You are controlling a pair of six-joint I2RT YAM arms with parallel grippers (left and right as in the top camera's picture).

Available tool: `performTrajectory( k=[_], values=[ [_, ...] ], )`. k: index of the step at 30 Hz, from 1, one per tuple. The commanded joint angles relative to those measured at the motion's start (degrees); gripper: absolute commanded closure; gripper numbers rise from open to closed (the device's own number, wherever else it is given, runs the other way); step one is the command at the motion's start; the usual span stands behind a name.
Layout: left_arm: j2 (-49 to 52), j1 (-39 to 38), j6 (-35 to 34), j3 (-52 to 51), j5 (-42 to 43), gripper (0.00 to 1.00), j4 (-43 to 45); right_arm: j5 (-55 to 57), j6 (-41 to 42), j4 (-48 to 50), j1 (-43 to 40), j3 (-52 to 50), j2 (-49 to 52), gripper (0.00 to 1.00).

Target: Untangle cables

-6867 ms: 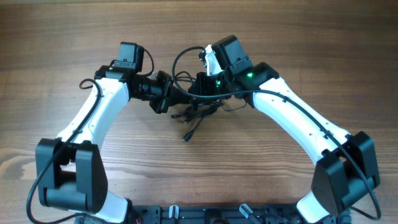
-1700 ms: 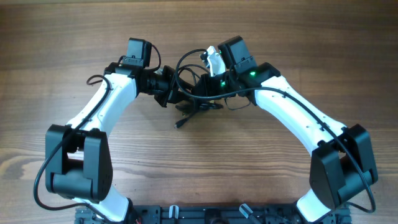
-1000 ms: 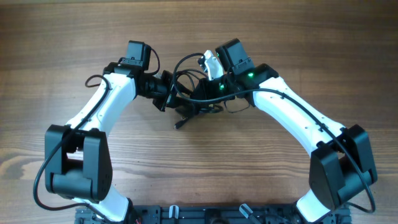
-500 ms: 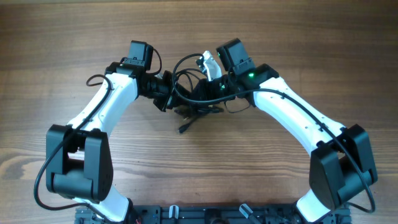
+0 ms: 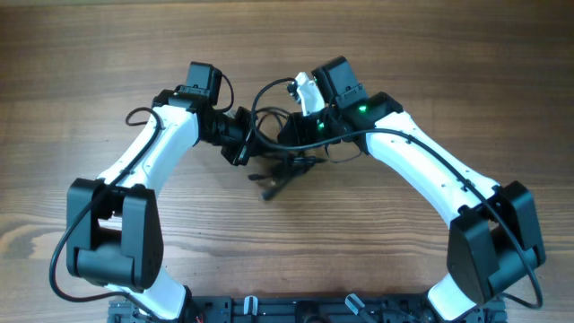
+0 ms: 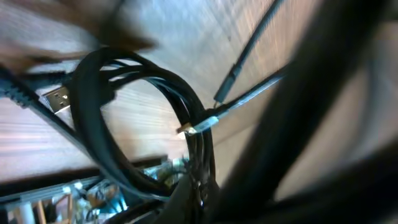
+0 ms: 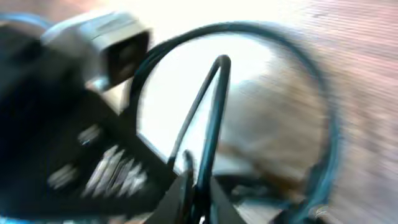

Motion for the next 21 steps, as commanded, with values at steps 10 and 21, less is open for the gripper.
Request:
performTrajectory(
  k=[10, 21],
  values=[
    [-0.04, 2.4, 7.52, -0.26, 8.74, 0.96, -0.46, 10.25, 7.74, -4.24, -0.28, 0.79, -0.48, 0.54],
    [-0.04, 5.09, 14.03, -0.26, 1.86, 0.96, -3.52, 9.62, 6.8, -3.08, -0.83, 0.98, -0.46, 0.54]
  ],
)
